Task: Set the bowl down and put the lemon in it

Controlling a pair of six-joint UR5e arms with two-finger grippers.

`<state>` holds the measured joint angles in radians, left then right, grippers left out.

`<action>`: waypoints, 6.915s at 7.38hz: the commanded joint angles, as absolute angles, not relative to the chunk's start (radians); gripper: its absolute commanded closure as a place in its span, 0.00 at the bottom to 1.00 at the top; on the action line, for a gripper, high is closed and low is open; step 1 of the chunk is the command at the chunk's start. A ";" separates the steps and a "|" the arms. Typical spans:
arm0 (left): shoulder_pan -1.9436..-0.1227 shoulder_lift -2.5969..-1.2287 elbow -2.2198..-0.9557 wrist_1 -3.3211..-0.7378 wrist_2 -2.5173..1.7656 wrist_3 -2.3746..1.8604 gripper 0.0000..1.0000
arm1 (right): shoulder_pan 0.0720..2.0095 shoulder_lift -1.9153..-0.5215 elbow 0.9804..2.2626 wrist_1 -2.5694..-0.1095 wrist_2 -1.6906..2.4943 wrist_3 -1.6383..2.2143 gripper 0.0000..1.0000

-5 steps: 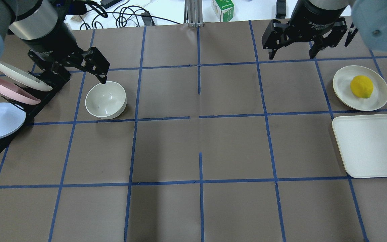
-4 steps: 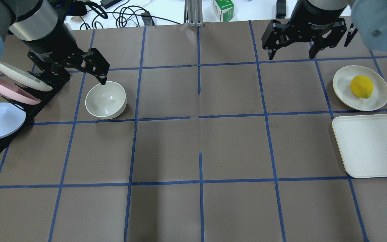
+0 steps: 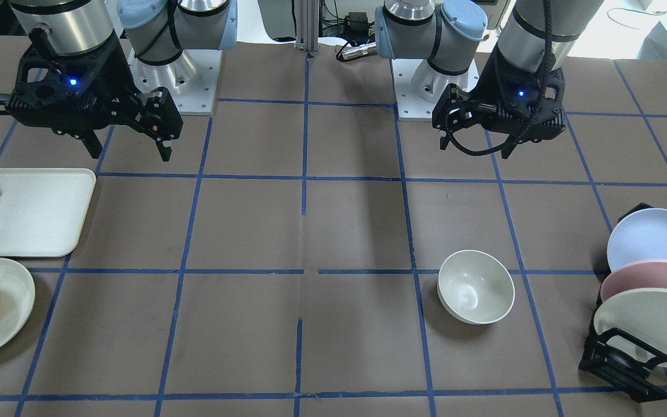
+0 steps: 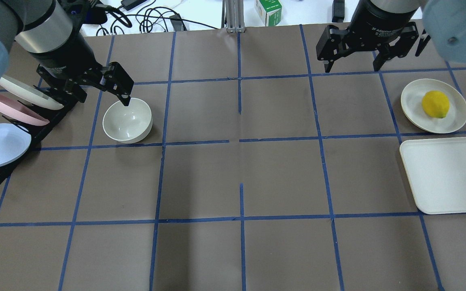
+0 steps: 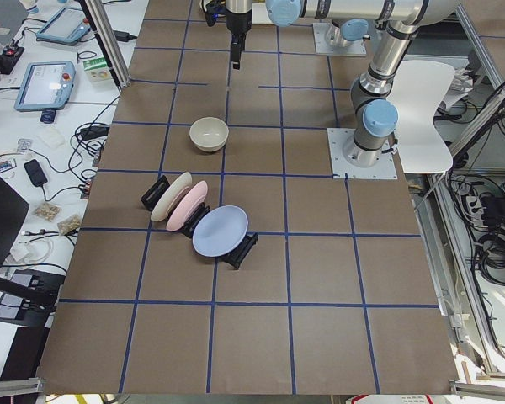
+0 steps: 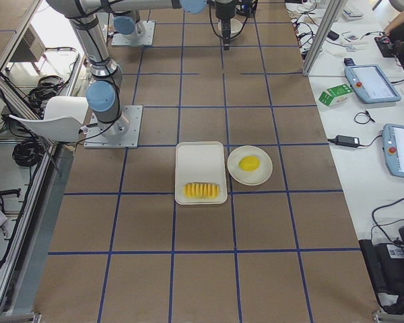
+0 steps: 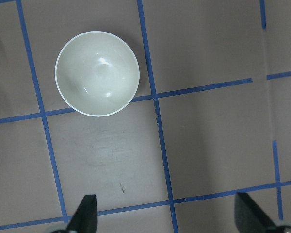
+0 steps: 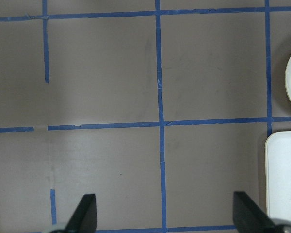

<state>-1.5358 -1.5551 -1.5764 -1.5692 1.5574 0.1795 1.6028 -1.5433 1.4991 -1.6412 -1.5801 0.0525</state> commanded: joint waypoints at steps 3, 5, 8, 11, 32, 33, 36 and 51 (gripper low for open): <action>-1.469 -1.609 -1.578 -1.500 1.565 0.180 0.00 | 1.301 -1.525 1.502 -1.646 -1.592 -0.257 0.00; -1.318 -1.695 -1.613 -1.351 1.555 0.199 0.00 | 1.115 -1.436 1.494 -1.717 -1.586 -0.510 0.00; -1.299 -1.871 -1.704 -1.068 1.555 0.195 0.00 | 1.049 -1.291 1.505 -1.847 -1.575 -0.591 0.00; -1.295 -1.982 -1.701 -1.014 1.555 0.206 0.00 | 1.049 -1.084 1.508 -2.027 -1.563 -0.641 0.00; -1.790 -2.045 -1.755 -0.861 1.394 -0.383 1.00 | 1.403 -1.445 1.540 -1.649 -1.528 -0.202 0.88; -1.792 -2.046 -1.761 -0.859 1.394 -0.383 0.75 | 1.463 -1.427 1.543 -1.663 -1.496 -0.092 0.87; -1.790 -2.014 -1.760 -0.885 1.399 -0.400 0.00 | 1.642 -1.332 1.540 -1.807 -1.489 0.128 0.87; -1.503 -1.563 -1.643 -1.500 1.526 0.038 0.00 | 1.938 -1.030 1.549 -2.125 -1.537 0.296 0.00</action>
<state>-1.5001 -1.5818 -1.6149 -1.5018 1.5257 0.0391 1.9443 -1.0031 1.5577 -2.1360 -1.5297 0.2959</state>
